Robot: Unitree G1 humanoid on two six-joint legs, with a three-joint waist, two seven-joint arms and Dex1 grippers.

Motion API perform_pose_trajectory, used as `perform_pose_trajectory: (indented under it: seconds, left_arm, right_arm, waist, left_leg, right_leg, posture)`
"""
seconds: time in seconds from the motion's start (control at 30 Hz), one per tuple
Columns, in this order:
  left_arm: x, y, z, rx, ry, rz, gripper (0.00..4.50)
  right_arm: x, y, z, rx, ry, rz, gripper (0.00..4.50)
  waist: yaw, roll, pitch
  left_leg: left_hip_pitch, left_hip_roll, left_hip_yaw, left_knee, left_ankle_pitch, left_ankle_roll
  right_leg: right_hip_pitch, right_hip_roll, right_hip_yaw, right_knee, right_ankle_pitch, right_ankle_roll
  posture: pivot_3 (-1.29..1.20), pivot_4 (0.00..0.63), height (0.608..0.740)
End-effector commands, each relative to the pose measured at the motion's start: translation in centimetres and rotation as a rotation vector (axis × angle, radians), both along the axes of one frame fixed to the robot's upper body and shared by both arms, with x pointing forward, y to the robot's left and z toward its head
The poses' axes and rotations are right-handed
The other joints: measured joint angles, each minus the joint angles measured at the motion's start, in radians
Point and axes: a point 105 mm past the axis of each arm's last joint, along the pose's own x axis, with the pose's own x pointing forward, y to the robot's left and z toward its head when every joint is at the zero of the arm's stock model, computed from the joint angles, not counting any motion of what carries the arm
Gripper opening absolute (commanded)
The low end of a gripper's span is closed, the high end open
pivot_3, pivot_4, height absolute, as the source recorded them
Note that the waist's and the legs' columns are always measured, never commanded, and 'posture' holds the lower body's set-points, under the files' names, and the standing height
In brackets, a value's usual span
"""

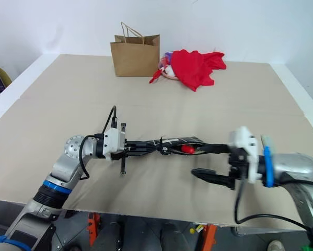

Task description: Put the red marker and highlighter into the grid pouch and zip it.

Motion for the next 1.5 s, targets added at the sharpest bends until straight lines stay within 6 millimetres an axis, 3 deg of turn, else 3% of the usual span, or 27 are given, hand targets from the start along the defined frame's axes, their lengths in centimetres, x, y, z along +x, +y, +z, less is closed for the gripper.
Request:
perform_pose_trajectory:
  seconds: [0.03,0.2,0.37,0.5,0.67,0.8,1.13,1.47,1.5]
  left_arm:
    - [0.1,0.3,0.6,-0.008,-0.026,0.012,0.00]
    - [0.1,0.4,0.3,-0.005,-0.022,0.011,0.00]
    - [0.0,0.0,0.5,-0.013,-0.022,0.008,0.00]
    - [-0.1,0.0,0.6,-0.014,-0.023,0.002,0.00]
    - [-0.1,0.1,0.7,-0.011,-0.024,0.007,0.00]
    - [-0.2,0.2,0.8,-0.009,-0.026,0.009,0.00]
    - [-0.1,0.3,0.8,-0.009,-0.025,0.023,0.00]
    - [-0.2,0.1,0.8,-0.015,-0.026,0.020,0.00]
    - [-0.2,0.1,0.8,-0.015,-0.026,0.019,0.00]
  right_arm:
    - [0.9,-3.6,1.8,0.079,-0.094,-0.278,4.49]
    - [3.1,-8.9,1.2,0.001,-0.252,-0.834,4.49]
    - [3.2,-11.7,-1.5,-0.139,-0.305,-1.167,4.49]
    - [3.2,-12.7,-5.4,-0.113,-0.214,-1.305,4.49]
    - [3.4,-14.5,-7.6,-0.022,-0.157,-1.453,4.49]
    - [3.5,-15.2,-8.1,0.027,-0.134,-1.512,4.49]
    - [3.7,-14.7,-8.5,0.092,-0.101,-1.523,4.49]
    - [3.5,-15.0,-7.7,0.064,-0.135,-1.528,1.30]
    - [3.5,-14.9,-7.7,0.063,-0.136,-1.525,0.83]
  waist:
    - [0.000,0.000,0.000]
    - [0.000,0.000,0.000]
    - [0.001,0.002,-0.001]
    - [0.001,0.002,-0.001]
    - [-0.004,0.003,-0.001]
    - [-0.004,0.003,-0.002]
    - [-0.004,0.003,-0.002]
    - [0.002,0.003,-0.002]
    - [0.002,0.003,-0.002]
  left_leg:
    - [0.000,0.000,0.000,0.000,0.000,0.000]
    - [0.001,0.000,-0.001,0.000,0.002,0.000]
    - [0.000,-0.001,0.000,-0.001,0.002,0.000]
    - [0.000,0.000,0.000,-0.003,0.002,0.000]
    - [0.000,-0.001,0.000,-0.002,0.002,0.000]
    - [0.001,-0.001,0.000,-0.002,0.003,0.001]
    - [0.001,-0.001,0.000,-0.002,0.003,0.001]
    - [0.000,-0.001,0.000,-0.002,0.003,0.001]
    - [0.000,-0.001,0.000,-0.003,0.003,0.001]
  right_leg:
    - [0.000,0.000,0.000,0.000,0.000,0.000]
    - [0.000,0.000,0.000,0.000,0.002,0.000]
    - [-0.001,0.000,0.000,0.000,0.002,0.000]
    - [-0.001,0.000,0.000,0.000,0.001,-0.001]
    - [-0.001,-0.001,0.000,0.000,0.001,-0.001]
    - [-0.001,0.000,0.000,0.001,0.002,-0.001]
    - [0.000,0.000,0.000,0.001,0.002,-0.001]
    - [-0.001,-0.001,0.000,0.001,0.001,0.000]
    - [-0.001,-0.001,0.000,0.001,0.001,-0.001]
  posture:
    - [0.00,0.150,0.740]
    - [0.00,0.150,0.740]
    - [0.00,0.150,0.740]
    - [0.00,0.150,0.740]
    - [0.00,0.150,0.740]
    - [0.00,0.150,0.740]
    - [0.00,0.150,0.740]
    - [0.00,0.150,0.740]
    - [0.00,0.150,0.740]
